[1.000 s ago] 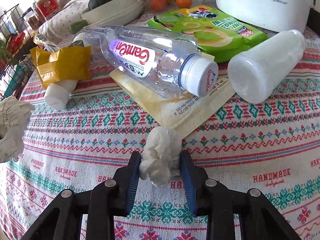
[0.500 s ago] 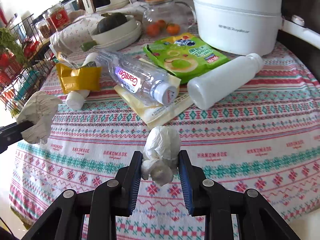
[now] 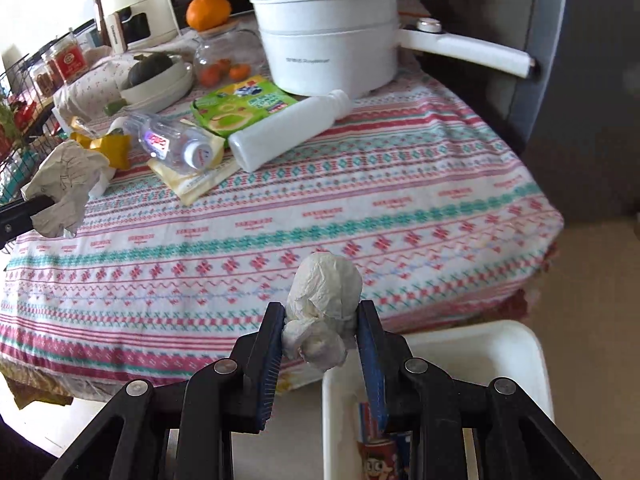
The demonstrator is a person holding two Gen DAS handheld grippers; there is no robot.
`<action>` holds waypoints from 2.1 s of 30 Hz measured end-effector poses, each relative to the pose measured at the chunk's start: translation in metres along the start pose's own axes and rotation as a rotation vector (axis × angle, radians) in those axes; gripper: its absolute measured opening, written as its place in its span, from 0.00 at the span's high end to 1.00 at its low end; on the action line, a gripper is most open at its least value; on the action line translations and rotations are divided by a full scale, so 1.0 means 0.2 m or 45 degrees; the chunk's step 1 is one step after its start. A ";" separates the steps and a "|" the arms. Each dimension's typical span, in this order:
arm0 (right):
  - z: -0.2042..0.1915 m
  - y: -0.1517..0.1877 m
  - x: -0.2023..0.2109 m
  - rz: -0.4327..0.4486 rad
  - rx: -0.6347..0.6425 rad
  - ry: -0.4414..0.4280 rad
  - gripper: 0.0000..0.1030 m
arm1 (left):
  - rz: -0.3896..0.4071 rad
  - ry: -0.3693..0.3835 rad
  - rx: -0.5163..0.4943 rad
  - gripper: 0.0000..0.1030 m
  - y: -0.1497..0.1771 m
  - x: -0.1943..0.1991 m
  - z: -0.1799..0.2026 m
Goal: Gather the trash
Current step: 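Carry the wrapper and tissue ball over the white bin, then open the left tool to drop the wrapper while the right tool releases the tissue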
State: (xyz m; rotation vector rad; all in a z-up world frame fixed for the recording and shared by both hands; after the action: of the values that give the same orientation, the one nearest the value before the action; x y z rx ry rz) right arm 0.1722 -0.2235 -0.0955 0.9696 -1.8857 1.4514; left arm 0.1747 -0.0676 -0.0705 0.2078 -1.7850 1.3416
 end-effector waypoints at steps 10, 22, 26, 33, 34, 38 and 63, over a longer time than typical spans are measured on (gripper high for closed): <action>0.41 0.11 0.05 -0.005 -0.163 0.143 0.69 | -0.046 0.258 -0.196 0.86 0.04 -0.20 0.57; 0.68 0.27 0.04 -0.087 -0.221 0.211 0.68 | -0.181 0.394 -0.404 0.86 0.21 -0.52 0.98; 0.74 0.31 0.04 -0.105 -0.241 0.214 0.68 | -0.196 0.397 -0.447 0.80 0.22 -0.58 1.01; 0.84 0.35 0.04 -0.130 -0.284 0.227 0.68 | -0.184 0.323 -0.508 0.43 0.22 -0.56 1.00; 0.85 0.35 0.04 -0.131 -0.290 0.227 0.68 | -0.179 0.316 -0.512 0.41 0.22 -0.55 1.00; 0.87 0.35 0.04 -0.135 -0.303 0.227 0.68 | -0.172 0.280 -0.490 0.37 0.21 -0.49 0.93; 0.69 0.30 0.00 -0.122 -0.233 0.226 0.23 | -0.155 0.013 -0.135 0.24 0.23 -0.26 0.22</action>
State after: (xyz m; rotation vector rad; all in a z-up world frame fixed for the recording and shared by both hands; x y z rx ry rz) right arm 0.1227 -0.3471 -0.1649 0.8061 -1.7824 1.2427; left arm 0.1563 -0.1044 -0.1426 0.2472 -1.8001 1.1579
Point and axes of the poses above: each gripper's, at about its wrist camera, not at the fingertips, and x roughly against the way its jaws point, z to its right, y to its underside, the point moved 10 cm from there along -x, roughly the way its jaws point, and after that the axes turned 15 degrees about -x, right-handed, at the moved point
